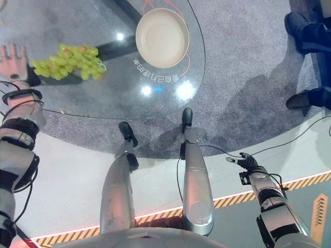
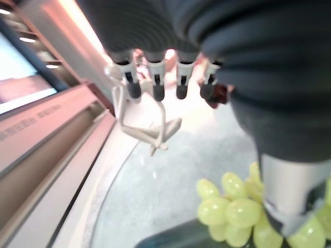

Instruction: Pick up fruits into the plate

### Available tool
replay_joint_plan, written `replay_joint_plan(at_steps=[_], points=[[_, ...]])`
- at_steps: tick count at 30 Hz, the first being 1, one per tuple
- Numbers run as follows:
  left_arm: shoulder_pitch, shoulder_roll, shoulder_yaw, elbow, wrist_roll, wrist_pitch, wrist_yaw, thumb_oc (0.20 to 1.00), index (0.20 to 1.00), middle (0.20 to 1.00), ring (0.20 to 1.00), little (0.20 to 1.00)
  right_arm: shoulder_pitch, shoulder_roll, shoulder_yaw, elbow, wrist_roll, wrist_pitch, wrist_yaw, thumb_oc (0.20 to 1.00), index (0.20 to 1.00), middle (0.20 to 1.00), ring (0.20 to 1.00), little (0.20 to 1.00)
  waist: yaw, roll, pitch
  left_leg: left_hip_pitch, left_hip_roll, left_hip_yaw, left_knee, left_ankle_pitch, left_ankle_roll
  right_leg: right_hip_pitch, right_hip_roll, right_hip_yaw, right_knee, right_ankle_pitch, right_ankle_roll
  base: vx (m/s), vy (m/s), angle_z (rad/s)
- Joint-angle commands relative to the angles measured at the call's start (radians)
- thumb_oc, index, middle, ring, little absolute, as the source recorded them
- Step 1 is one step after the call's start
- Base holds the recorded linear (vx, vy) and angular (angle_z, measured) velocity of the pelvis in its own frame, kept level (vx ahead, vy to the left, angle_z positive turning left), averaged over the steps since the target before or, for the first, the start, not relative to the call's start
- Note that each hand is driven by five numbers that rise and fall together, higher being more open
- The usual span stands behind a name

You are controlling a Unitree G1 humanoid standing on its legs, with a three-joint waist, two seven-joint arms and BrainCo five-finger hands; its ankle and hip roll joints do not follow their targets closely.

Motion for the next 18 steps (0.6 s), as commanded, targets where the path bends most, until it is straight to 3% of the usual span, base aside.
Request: replay_joint_plan(at_steps=[1, 15, 18], points=[[-0.045, 0.081, 0.051, 0.055, -0.042, 0.055, 0.049, 1.000, 1.000, 1.000, 1.000, 1.000, 0.082, -0.017, 0.030, -0.002, 0.017, -0.017, -0.021, 1.000, 1.000, 1.000, 1.000, 1.000, 0.004, -0.027, -0.020, -0.078, -0.074, -0.015, 0.139, -0.145, 0.016, -0.027, 0.079, -0.031, 0.064, -0.078, -0.026, 0.00, 0.000, 0.00], [-0.119, 0.036, -0.001, 0.046, -0.007, -0.008, 0.058, 1.000, 1.000, 1.000, 1.000, 1.000, 0.072, -0.007, 0.044, -0.032, 0.032, -0.026, -0.057, 1.000, 1.000, 1.000, 1.000, 1.000, -0.007, -0.034, -0.020, -0.112, -0.071, -0.027, 0.146, -0.144, 0.013, -0.061, 0.085, -0.029, 0.074, -0.077, -0.029, 0.00, 0.000, 0.00], [-0.116, 0.028, -0.020, 0.035, 0.029, -0.098, 0.019, 1.000, 1.000, 1.000, 1.000, 1.000, 0.073, -0.006, 0.043, -0.036, 0.029, -0.026, -0.069, 1.000, 1.000, 1.000, 1.000, 1.000, -0.010, -0.030, -0.020, -0.111, -0.073, -0.024, 0.148, -0.145, 0.011, -0.061, 0.083, -0.027, 0.072, -0.075, -0.028, 0.00, 0.000, 0.00]])
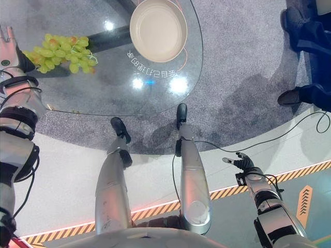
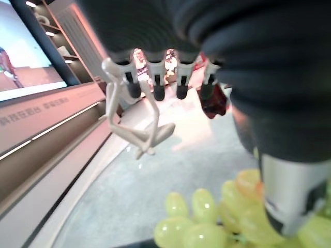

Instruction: Pick up fruits into the plate

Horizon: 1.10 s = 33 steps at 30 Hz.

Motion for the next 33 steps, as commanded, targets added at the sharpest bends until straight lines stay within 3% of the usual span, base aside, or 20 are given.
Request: replay_joint_plan(at_steps=[1, 8, 10, 11, 12, 13, 17, 21, 25, 28, 33], points=[[-0.028, 0.037, -0.012, 0.022, 0.080, -0.079, -0.017, 1.000, 1.000, 1.000, 1.000, 1.000, 0.061, -0.031, 0.031, -0.031, 0.024, 0.015, -0.031, 1.000, 1.000, 1.000, 1.000, 1.000, -0.007, -0.019, -0.020, -0.049, -0.082, -0.009, 0.101, -0.125, 0.010, -0.018, 0.078, -0.024, 0.058, -0.075, -0.027, 0.00, 0.000, 0.00], [-0.022, 0.037, -0.104, -0.010, 0.078, -0.203, -0.173, 1.000, 1.000, 1.000, 1.000, 1.000, 0.059, -0.051, 0.016, -0.043, -0.001, 0.013, -0.039, 1.000, 1.000, 1.000, 1.000, 1.000, -0.016, 0.002, -0.020, -0.038, -0.086, 0.006, 0.094, -0.124, 0.012, -0.015, 0.068, -0.023, 0.057, -0.074, -0.022, 0.01, 0.046, 0.00], [-0.022, 0.038, -0.118, -0.011, 0.064, -0.215, -0.214, 1.000, 1.000, 1.000, 1.000, 1.000, 0.056, -0.056, 0.014, -0.046, -0.005, 0.014, -0.040, 1.000, 1.000, 1.000, 1.000, 1.000, -0.018, 0.006, -0.020, -0.038, -0.085, 0.009, 0.095, -0.124, 0.012, -0.016, 0.066, -0.022, 0.057, -0.072, -0.021, 0.04, 0.044, 0.00], [-0.015, 0.036, -0.128, -0.010, 0.052, -0.225, -0.237, 1.000, 1.000, 1.000, 1.000, 1.000, 0.058, -0.058, 0.015, -0.046, -0.009, 0.015, -0.042, 1.000, 1.000, 1.000, 1.000, 1.000, -0.013, 0.013, -0.020, -0.020, -0.080, 0.000, 0.107, -0.160, 0.003, 0.001, 0.071, -0.019, 0.069, -0.103, -0.013, 0.01, 0.034, 0.00], [-0.018, 0.038, -0.136, -0.013, 0.045, -0.232, -0.277, 1.000, 1.000, 1.000, 1.000, 1.000, 0.051, -0.064, 0.009, -0.051, -0.013, 0.018, -0.045, 1.000, 1.000, 1.000, 1.000, 1.000, -0.019, 0.012, -0.020, -0.039, -0.085, 0.012, 0.099, -0.126, 0.012, -0.020, 0.063, -0.021, 0.060, -0.073, -0.020, 0.10, 0.067, -0.01], [-0.010, 0.035, -0.155, -0.020, 0.022, -0.242, -0.329, 1.000, 1.000, 1.000, 1.000, 1.000, 0.052, -0.072, 0.009, -0.057, -0.016, 0.027, -0.049, 1.000, 1.000, 1.000, 1.000, 1.000, -0.016, 0.022, -0.020, -0.021, -0.080, 0.005, 0.112, -0.164, 0.005, -0.004, 0.069, -0.018, 0.074, -0.105, -0.012, 0.02, 0.058, -0.02], [-0.007, 0.038, -0.190, -0.032, -0.026, -0.238, -0.452, 1.000, 1.000, 1.000, 1.000, 1.000, 0.045, -0.089, 0.000, -0.064, -0.022, 0.036, -0.059, 1.000, 1.000, 1.000, 1.000, 1.000, -0.019, 0.030, -0.020, -0.023, -0.080, 0.010, 0.114, -0.164, 0.006, -0.008, 0.067, -0.016, 0.077, -0.105, -0.010, 0.02, 0.015, 0.00], [0.009, 0.039, -0.201, -0.041, -0.043, -0.199, -0.533, 1.000, 1.000, 1.000, 1.000, 1.000, 0.041, -0.102, -0.007, -0.075, -0.030, 0.041, -0.079, 1.000, 1.000, 1.000, 1.000, 1.000, -0.020, 0.035, -0.020, -0.024, -0.079, 0.014, 0.113, -0.164, 0.006, -0.010, 0.066, -0.016, 0.076, -0.103, -0.009, 0.00, 0.000, 0.00], [0.024, 0.035, -0.196, -0.031, -0.031, -0.116, -0.601, 1.000, 1.000, 1.000, 1.000, 1.000, 0.043, -0.112, -0.012, -0.095, -0.039, 0.040, -0.094, 1.000, 1.000, 1.000, 1.000, 1.000, -0.023, 0.033, -0.020, -0.031, -0.077, 0.013, 0.122, -0.166, 0.006, -0.017, 0.069, -0.014, 0.081, -0.104, -0.009, 0.00, 0.000, 0.00], [0.024, 0.033, -0.176, -0.005, -0.002, -0.055, -0.543, 1.000, 1.000, 1.000, 1.000, 1.000, 0.043, -0.117, -0.007, -0.111, -0.042, 0.033, -0.098, 1.000, 1.000, 1.000, 1.000, 1.000, -0.023, 0.024, -0.020, -0.035, -0.074, 0.008, 0.126, -0.166, 0.007, -0.018, 0.073, -0.014, 0.082, -0.104, -0.010, 0.00, -0.013, 0.00], [0.010, 0.031, -0.140, 0.059, 0.042, -0.010, -0.410, 1.000, 1.000, 1.000, 1.000, 1.000, 0.037, -0.111, 0.007, -0.117, -0.024, 0.024, -0.110, 1.000, 1.000, 1.000, 1.000, 1.000, -0.020, 0.003, -0.020, -0.045, -0.068, -0.003, 0.131, -0.162, 0.004, -0.019, 0.080, -0.017, 0.081, -0.103, -0.014, 0.00, -0.051, 0.00]])
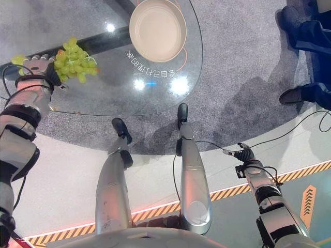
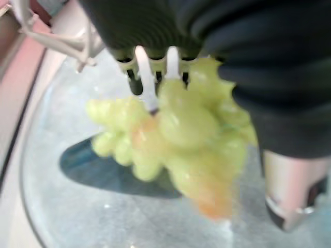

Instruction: Pick up fruits into the plate

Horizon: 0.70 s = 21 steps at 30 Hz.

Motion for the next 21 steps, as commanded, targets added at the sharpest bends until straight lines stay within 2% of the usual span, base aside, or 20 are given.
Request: replay_joint_plan(at_steps=[1, 2, 3, 6, 9, 16, 20, 21], points=[[0.019, 0.033, 0.067, 0.081, 0.063, 0.068, 0.102, 1.000, 1.000, 1.000, 1.000, 1.000, 0.044, -0.068, 0.016, -0.004, 0.008, 0.001, -0.036, 1.000, 1.000, 1.000, 1.000, 1.000, -0.016, -0.003, -0.020, -0.058, -0.060, -0.015, 0.132, -0.161, 0.000, -0.014, 0.091, -0.026, 0.060, -0.091, -0.021, -0.01, -0.062, 0.02], [0.020, 0.031, 0.075, 0.092, 0.055, 0.080, 0.110, 0.448, 0.448, 0.448, 0.448, 0.448, 0.044, -0.065, 0.019, -0.005, 0.008, -0.002, -0.044, 1.000, 1.000, 1.000, 1.000, 1.000, -0.015, -0.008, -0.020, -0.060, -0.058, -0.017, 0.133, -0.161, 0.000, -0.016, 0.094, -0.027, 0.061, -0.090, -0.021, -0.01, -0.070, 0.02], [0.022, 0.028, 0.085, 0.108, 0.051, 0.082, 0.132, 0.200, 0.200, 0.200, 0.200, 0.200, 0.041, -0.064, 0.023, -0.006, 0.011, -0.001, -0.052, 1.000, 1.000, 1.000, 1.000, 1.000, -0.014, -0.014, -0.020, -0.064, -0.057, -0.021, 0.134, -0.160, -0.002, -0.018, 0.097, -0.028, 0.062, -0.089, -0.022, -0.01, -0.061, 0.02], [0.026, 0.020, 0.098, 0.127, 0.061, 0.082, 0.149, 0.200, 0.200, 0.200, 0.200, 0.200, 0.038, -0.063, 0.026, -0.013, 0.020, 0.002, -0.057, 1.000, 1.000, 1.000, 1.000, 1.000, -0.013, -0.024, -0.020, -0.064, -0.053, -0.024, 0.131, -0.159, -0.002, -0.016, 0.102, -0.029, 0.062, -0.089, -0.023, 0.00, -0.044, -0.01], [0.019, 0.010, 0.109, 0.155, 0.072, 0.077, 0.234, 0.200, 0.200, 0.200, 0.200, 0.200, 0.030, -0.058, 0.035, -0.012, 0.026, -0.006, -0.057, 1.000, 1.000, 1.000, 1.000, 1.000, -0.014, -0.041, -0.020, -0.062, -0.049, -0.026, 0.122, -0.155, -0.002, -0.011, 0.110, -0.030, 0.057, -0.086, -0.024, -0.01, -0.032, -0.04], [0.003, 0.015, 0.119, 0.185, 0.099, 0.064, 0.306, 0.200, 0.200, 0.200, 0.200, 0.200, 0.028, -0.048, 0.044, 0.000, 0.033, -0.026, -0.063, 1.000, 1.000, 1.000, 1.000, 1.000, -0.013, -0.053, -0.020, -0.067, -0.044, -0.031, 0.125, -0.155, -0.006, -0.011, 0.113, -0.033, 0.055, -0.086, -0.024, 0.00, 0.000, 0.00], [0.010, 0.018, 0.127, 0.176, 0.077, 0.023, 0.373, 0.200, 0.200, 0.200, 0.200, 0.200, 0.034, -0.045, 0.047, -0.006, 0.041, -0.042, -0.076, 1.000, 1.000, 1.000, 1.000, 1.000, -0.011, -0.056, -0.020, -0.060, -0.045, -0.031, 0.117, -0.153, -0.005, -0.004, 0.115, -0.033, 0.052, -0.084, -0.024, -0.02, -0.002, 0.00], [0.005, 0.022, 0.130, 0.169, 0.069, 0.013, 0.391, 0.200, 0.200, 0.200, 0.200, 0.200, 0.030, -0.046, 0.045, -0.012, 0.042, -0.044, -0.077, 1.000, 1.000, 1.000, 1.000, 1.000, -0.015, -0.061, -0.020, -0.076, -0.052, -0.021, 0.103, -0.114, 0.003, -0.020, 0.109, -0.035, 0.040, -0.054, -0.032, -0.09, -0.008, -0.01]])
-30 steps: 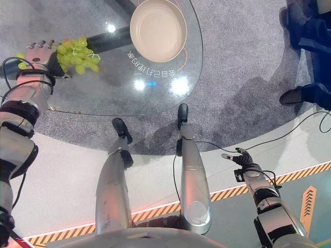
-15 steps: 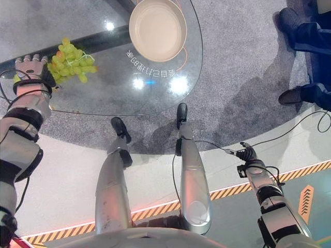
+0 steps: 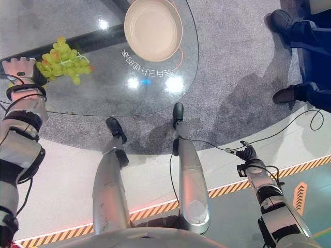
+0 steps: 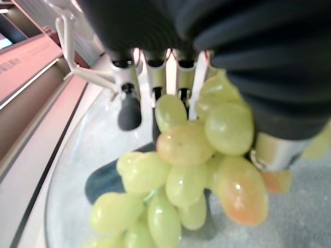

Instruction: Pick up fruits into the plate

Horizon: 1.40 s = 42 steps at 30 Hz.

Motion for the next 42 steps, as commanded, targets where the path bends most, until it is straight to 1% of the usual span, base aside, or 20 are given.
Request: replay_joint_plan(at_steps=[1, 4, 10, 14, 18, 20, 21, 24, 25, 26, 27, 28, 29, 32, 33, 36, 38, 40, 41, 42], points=[[-0.003, 0.054, 0.049, 0.021, -0.007, -0.033, 0.108, 0.200, 0.200, 0.200, 0.200, 0.200, 0.035, -0.044, 0.023, -0.013, 0.028, -0.012, -0.044, 1.000, 1.000, 1.000, 1.000, 1.000, -0.004, -0.032, -0.017, -0.022, -0.086, 0.010, 0.033, -0.083, 0.012, -0.014, 0.083, -0.012, 0.041, -0.055, -0.022, -0.09, -0.003, -0.02], [-0.007, 0.071, 0.057, -0.028, -0.062, -0.053, 0.149, 0.200, 0.200, 0.200, 0.200, 0.200, 0.046, -0.045, 0.020, -0.035, 0.024, -0.011, -0.054, 1.000, 1.000, 1.000, 1.000, 1.000, -0.001, -0.022, -0.017, -0.011, -0.090, 0.012, 0.024, -0.082, 0.010, -0.006, 0.077, -0.015, 0.042, -0.061, -0.022, 0.00, 0.000, 0.00], [0.007, 0.113, 0.118, -0.154, -0.160, -0.137, 0.224, 0.200, 0.200, 0.200, 0.200, 0.200, 0.091, -0.023, 0.014, -0.078, 0.012, -0.037, -0.095, 1.000, 1.000, 1.000, 1.000, 1.000, 0.018, 0.005, -0.017, 0.062, -0.103, 0.021, -0.021, -0.076, 0.007, 0.060, 0.058, -0.032, 0.020, -0.072, -0.016, -0.01, -0.004, 0.02], [0.036, 0.139, 0.155, -0.257, -0.151, -0.168, 0.228, 0.200, 0.200, 0.200, 0.200, 0.200, 0.111, -0.019, -0.005, -0.130, -0.003, -0.025, -0.118, 1.000, 1.000, 1.000, 1.000, 1.000, 0.034, 0.028, -0.017, 0.139, -0.107, 0.032, -0.063, -0.069, 0.005, 0.127, 0.043, -0.050, 0.007, -0.086, -0.010, -0.03, 0.001, 0.03], [0.107, 0.163, 0.190, -0.344, -0.107, -0.199, 0.239, 0.200, 0.200, 0.200, 0.200, 0.200, 0.130, -0.030, -0.045, -0.153, -0.033, -0.047, -0.136, 1.000, 1.000, 1.000, 1.000, 1.000, 0.052, 0.068, -0.017, 0.262, -0.110, 0.040, -0.118, -0.057, 0.002, 0.234, 0.022, -0.068, -0.002, -0.109, -0.001, -0.01, 0.051, 0.04], [0.118, 0.169, 0.194, -0.363, -0.096, -0.204, 0.237, 0.200, 0.200, 0.200, 0.200, 0.200, 0.132, -0.030, -0.056, -0.153, -0.042, -0.054, -0.136, 1.000, 1.000, 1.000, 1.000, 1.000, 0.057, 0.077, -0.017, 0.287, -0.112, 0.040, -0.130, -0.053, 0.002, 0.257, 0.019, -0.069, -0.007, -0.111, 0.002, 0.04, 0.050, 0.00], [0.176, 0.184, 0.221, -0.416, -0.058, -0.217, 0.250, 0.200, 0.200, 0.200, 0.200, 0.200, 0.148, -0.038, -0.080, -0.178, -0.058, -0.072, -0.117, 1.000, 1.000, 1.000, 1.000, 1.000, 0.065, 0.106, -0.039, 0.358, -0.116, 0.043, -0.175, -0.042, 0.000, 0.322, 0.003, -0.080, -0.027, -0.114, 0.013, 0.06, 0.060, 0.04], [0.210, 0.204, 0.234, -0.456, -0.041, -0.228, 0.237, 0.200, 0.200, 0.200, 0.200, 0.200, 0.159, -0.048, -0.092, -0.211, -0.050, -0.057, -0.094, 1.000, 1.000, 1.000, 1.000, 1.000, 0.068, 0.118, -0.065, 0.401, -0.119, 0.044, -0.203, -0.038, -0.003, 0.365, -0.005, -0.086, -0.045, -0.115, 0.019, 0.10, 0.046, 0.09], [0.290, 0.249, 0.268, -0.544, -0.009, -0.253, 0.215, 0.200, 0.200, 0.200, 0.200, 0.200, 0.182, -0.058, -0.118, -0.282, -0.042, -0.034, -0.028, 1.000, 1.000, 1.000, 1.000, 1.000, 0.074, 0.137, -0.113, 0.473, -0.125, 0.048, -0.249, -0.031, -0.007, 0.439, -0.018, -0.093, -0.076, -0.119, 0.024, 0.16, 0.066, 0.13], [0.302, 0.258, 0.271, -0.557, -0.005, -0.256, 0.212, 0.200, 0.200, 0.200, 0.200, 0.200, 0.186, -0.060, -0.120, -0.294, -0.031, -0.031, -0.010, 1.000, 1.000, 1.000, 1.000, 1.000, 0.075, 0.140, -0.120, 0.483, -0.126, 0.048, -0.254, -0.030, -0.008, 0.450, -0.019, -0.095, -0.081, -0.119, 0.024, 0.17, 0.062, 0.07], [0.346, 0.290, 0.293, -0.624, 0.017, -0.264, 0.182, 0.200, 0.200, 0.200, 0.200, 0.200, 0.203, -0.069, -0.131, -0.345, 0.002, -0.010, 0.067, 1.000, 1.000, 1.000, 1.000, 1.000, 0.078, 0.147, -0.147, 0.519, -0.129, 0.044, -0.273, -0.028, -0.011, 0.493, -0.022, -0.101, -0.100, -0.121, 0.025, 0.07, 0.012, 0.02], [0.356, 0.295, 0.299, -0.636, 0.025, -0.268, 0.176, 0.200, 0.200, 0.200, 0.200, 0.200, 0.206, -0.072, -0.132, -0.356, 0.007, -0.005, 0.083, 1.000, 1.000, 1.000, 1.000, 1.000, 0.078, 0.148, -0.152, 0.527, -0.130, 0.043, -0.277, -0.028, -0.012, 0.502, -0.022, -0.102, -0.106, -0.121, 0.025, 0.11, 0.001, 0.12], [0.389, 0.320, 0.305, -0.684, 0.048, -0.288, 0.155, 0.200, 0.200, 0.200, 0.200, 0.200, 0.215, -0.083, -0.129, -0.420, 0.036, 0.015, 0.148, 1.000, 1.000, 1.000, 1.000, 1.000, 0.080, 0.153, -0.177, 0.561, -0.129, 0.038, -0.296, -0.026, -0.014, 0.543, -0.024, -0.108, -0.127, -0.121, 0.023, 0.09, -0.011, 0.16], [0.419, 0.365, 0.296, -0.745, 0.075, -0.325, 0.104, 0.200, 0.200, 0.200, 0.200, 0.200, 0.225, -0.098, -0.130, -0.502, 0.069, 0.034, 0.232, 1.000, 1.000, 1.000, 1.000, 1.000, 0.084, 0.156, -0.218, 0.610, -0.122, 0.034, -0.323, -0.020, -0.019, 0.601, -0.026, -0.114, -0.160, -0.116, 0.025, 0.10, -0.030, 0.13], [0.428, 0.405, 0.271, -0.791, 0.086, -0.344, 0.057, 0.200, 0.200, 0.200, 0.200, 0.200, 0.223, -0.115, -0.129, -0.568, 0.083, 0.043, 0.297, 1.000, 1.000, 1.000, 1.000, 1.000, 0.085, 0.160, -0.244, 0.638, -0.115, 0.032, -0.342, -0.013, -0.022, 0.631, -0.028, -0.120, -0.176, -0.111, 0.029, 0.08, -0.034, 0.17], [0.433, 0.456, 0.231, -0.862, 0.102, -0.361, -0.014, 0.200, 0.200, 0.200, 0.200, 0.200, 0.197, -0.144, -0.117, -0.658, 0.080, 0.074, 0.385, 1.000, 1.000, 1.000, 1.000, 1.000, 0.095, 0.164, -0.292, 0.676, -0.104, 0.034, -0.369, 0.000, -0.025, 0.673, -0.030, -0.131, -0.199, -0.101, 0.033, 0.07, -0.032, 0.04], [0.432, 0.477, 0.210, -0.880, 0.146, -0.389, -0.029, 0.200, 0.200, 0.200, 0.200, 0.200, 0.170, -0.169, -0.101, -0.695, 0.082, 0.093, 0.437, 1.000, 1.000, 1.000, 1.000, 1.000, 0.103, 0.164, -0.313, 0.699, -0.098, 0.037, -0.379, 0.003, -0.027, 0.699, -0.031, -0.139, -0.209, -0.099, 0.034, 0.06, -0.029, 0.00], [0.415, 0.518, 0.176, -0.938, 0.199, -0.394, -0.071, 0.200, 0.200, 0.200, 0.200, 0.200, 0.120, -0.201, -0.074, -0.750, 0.114, 0.155, 0.505, 1.000, 1.000, 1.000, 1.000, 1.000, 0.111, 0.163, -0.333, 0.729, -0.092, 0.039, -0.387, 0.000, -0.029, 0.732, -0.032, -0.145, -0.216, -0.103, 0.036, 0.06, -0.024, -0.01], [0.396, 0.534, 0.148, -0.966, 0.244, -0.396, -0.096, 0.200, 0.200, 0.200, 0.200, 0.200, 0.079, -0.213, -0.051, -0.777, 0.138, 0.205, 0.560, 1.000, 1.000, 1.000, 1.000, 1.000, 0.117, 0.165, -0.352, 0.738, -0.090, 0.039, -0.392, 0.002, -0.029, 0.744, -0.032, -0.150, -0.225, -0.099, 0.035, 0.05, -0.015, -0.01], [0.390, 0.538, 0.139, -0.973, 0.249, -0.397, -0.099, 0.200, 0.200, 0.200, 0.200, 0.200, 0.068, -0.215, -0.045, -0.782, 0.151, 0.217, 0.570, 1.000, 1.000, 1.000, 1.000, 1.000, 0.118, 0.164, -0.355, 0.742, -0.090, 0.038, -0.394, 0.002, -0.029, 0.749, -0.032, -0.151, -0.227, -0.099, 0.035, 0.00, 0.000, 0.00]])
